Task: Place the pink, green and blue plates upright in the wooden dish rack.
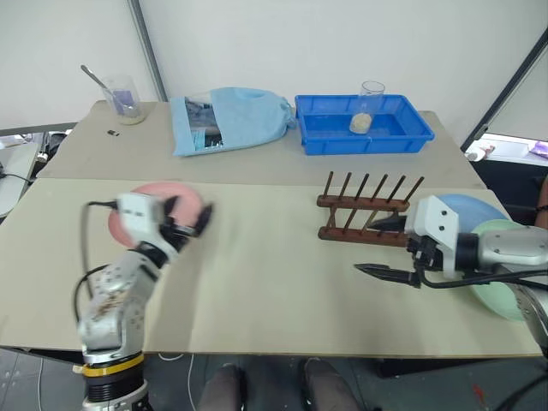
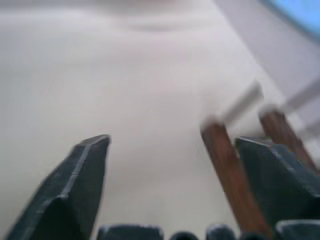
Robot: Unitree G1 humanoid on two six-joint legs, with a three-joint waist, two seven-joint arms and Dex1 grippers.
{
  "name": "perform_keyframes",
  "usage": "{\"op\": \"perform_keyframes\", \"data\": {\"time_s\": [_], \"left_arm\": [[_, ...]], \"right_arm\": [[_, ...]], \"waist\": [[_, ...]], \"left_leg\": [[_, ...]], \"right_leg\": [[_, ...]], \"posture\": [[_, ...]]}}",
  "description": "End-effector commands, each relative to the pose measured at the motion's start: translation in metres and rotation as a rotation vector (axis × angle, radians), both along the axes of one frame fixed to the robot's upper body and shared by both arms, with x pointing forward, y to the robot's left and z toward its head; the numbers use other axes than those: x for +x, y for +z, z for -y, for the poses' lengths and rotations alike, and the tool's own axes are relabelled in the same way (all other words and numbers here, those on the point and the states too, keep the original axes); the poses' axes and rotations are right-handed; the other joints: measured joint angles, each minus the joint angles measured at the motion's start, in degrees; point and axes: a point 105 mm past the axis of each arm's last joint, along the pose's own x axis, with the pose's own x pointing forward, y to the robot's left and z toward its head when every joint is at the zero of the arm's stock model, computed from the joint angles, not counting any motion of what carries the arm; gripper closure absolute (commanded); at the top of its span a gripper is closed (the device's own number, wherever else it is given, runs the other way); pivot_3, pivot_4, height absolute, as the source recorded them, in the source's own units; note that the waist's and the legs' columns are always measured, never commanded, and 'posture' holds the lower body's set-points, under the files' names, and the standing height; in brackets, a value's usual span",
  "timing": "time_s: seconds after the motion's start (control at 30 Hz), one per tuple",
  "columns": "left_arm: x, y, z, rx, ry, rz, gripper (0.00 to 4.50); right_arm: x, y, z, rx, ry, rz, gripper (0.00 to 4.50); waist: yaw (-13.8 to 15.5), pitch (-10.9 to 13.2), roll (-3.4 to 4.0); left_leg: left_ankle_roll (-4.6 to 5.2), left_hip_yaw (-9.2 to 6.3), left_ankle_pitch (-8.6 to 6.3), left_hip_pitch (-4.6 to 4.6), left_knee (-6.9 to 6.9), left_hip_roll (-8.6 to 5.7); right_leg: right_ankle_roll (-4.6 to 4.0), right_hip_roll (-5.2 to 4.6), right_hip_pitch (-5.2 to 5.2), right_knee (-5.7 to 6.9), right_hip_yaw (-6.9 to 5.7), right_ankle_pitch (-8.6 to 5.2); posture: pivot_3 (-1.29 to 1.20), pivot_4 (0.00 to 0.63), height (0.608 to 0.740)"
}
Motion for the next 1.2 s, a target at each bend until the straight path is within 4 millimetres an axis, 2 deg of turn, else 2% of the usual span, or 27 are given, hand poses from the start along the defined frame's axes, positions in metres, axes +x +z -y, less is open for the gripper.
{"op": "perform_keyframes", "data": {"time_s": [0.03, 0.13, 0.2, 0.37, 0.5, 0.6, 0.73, 0.9, 0.97, 1.07, 1.2], "left_arm": [[-0.010, 0.009, -0.038, -0.075, 0.196, -0.016, 0.00], [-0.016, -0.004, -0.063, -0.121, 0.320, -0.091, 0.00], [-0.017, -0.015, -0.071, -0.165, 0.357, -0.153, 0.00], [-0.014, -0.035, -0.092, -0.273, 0.453, -0.248, 0.00], [-0.003, -0.056, -0.088, -0.309, 0.461, -0.358, 0.00], [0.009, -0.062, -0.081, -0.320, 0.431, -0.398, 0.00], [0.028, -0.056, -0.071, -0.286, 0.386, -0.394, 1.18], [0.036, -0.061, -0.071, -0.290, 0.409, -0.430, 3.75], [0.037, -0.057, -0.071, -0.315, 0.413, -0.407, 4.46], [0.043, -0.041, -0.061, -0.356, 0.372, -0.340, 4.46], [0.063, 0.009, -0.011, -0.438, 0.233, -0.229, 4.46]], "right_arm": [[0.006, 0.013, -0.017, 0.070, 0.063, 0.012, 0.03], [0.014, 0.020, -0.035, 0.114, 0.115, 0.026, 0.03], [0.018, 0.023, -0.042, 0.122, 0.134, 0.036, 0.03], [0.024, 0.027, -0.051, 0.115, 0.164, 0.048, 0.03], [0.026, 0.033, -0.053, 0.099, 0.172, 0.063, 0.03], [0.025, 0.035, -0.055, 0.090, 0.181, 0.072, 0.03], [0.022, 0.038, -0.058, 0.080, 0.194, 0.080, 0.00], [0.025, 0.042, -0.062, 0.083, 0.183, 0.101, 0.00], [0.027, 0.045, -0.065, 0.080, 0.184, 0.128, 0.00], [0.029, 0.048, -0.071, 0.069, 0.193, 0.174, 0.00], [0.037, 0.049, -0.108, 0.054, 0.235, 0.287, 0.00]], "waist": [[0.20, 0.00, 0.00], [0.38, 0.00, -0.01], [0.55, 0.00, -0.01], [1.02, 0.02, -0.06], [1.23, 0.03, -0.07], [1.39, 0.03, -0.09], [1.49, 0.03, -0.09], [1.42, 0.03, -0.09], [1.36, 0.02, -0.11], [1.32, 0.02, -0.11], [1.60, 0.06, -0.18]], "left_leg": [[0.00, 0.05, 0.00, -0.02, -0.01, -0.02], [0.01, 0.11, 0.00, -0.14, -0.06, -0.03], [0.03, 0.11, -0.03, -0.19, -0.11, -0.04], [0.04, 0.07, -0.04, -0.23, -0.12, -0.03], [0.02, 0.10, -0.03, -0.21, -0.11, -0.02], [0.00, 0.11, -0.01, -0.18, -0.10, 0.00], [-0.01, 0.10, -0.01, -0.15, -0.11, 0.00], [-0.02, 0.11, -0.01, -0.22, -0.12, 0.00], [-0.02, 0.11, -0.01, -0.22, -0.15, 0.02], [-0.02, 0.11, -0.01, -0.20, -0.24, 0.02], [-0.05, 0.08, 0.01, -0.27, -0.20, 0.02]], "right_leg": [[0.05, 0.00, -0.01, 0.00, -0.02, 0.03], [0.13, 0.00, -0.07, -0.04, -0.08, 0.07], [-0.21, 0.00, -0.10, -0.07, -0.09, 0.22], [-0.28, -0.01, -0.12, -0.07, -0.18, 0.21], [-0.31, -0.02, -0.12, -0.06, -0.21, 0.25], [-0.37, -0.01, -0.12, -0.03, -0.28, 0.28], [-0.42, -0.01, -0.11, 0.00, -0.33, 0.28], [-0.45, -0.04, -0.14, -0.06, -0.33, 0.32], [-0.46, -0.03, -0.16, -0.08, -0.34, 0.31], [-0.49, -0.03, -0.18, -0.07, -0.34, 0.31], [-0.51, -0.03, -0.23, -0.03, -0.38, 0.37]], "posture": [[0.00, 0.150, 0.740], [0.00, 0.150, 0.740], [0.00, 0.150, 0.740], [0.00, 0.150, 0.740], [0.00, 0.150, 0.740], [0.00, 0.150, 0.740], [0.00, 0.150, 0.740], [0.00, 0.150, 0.740], [0.00, 0.150, 0.740], [0.00, 0.150, 0.740], [0.00, 0.150, 0.740]]}}
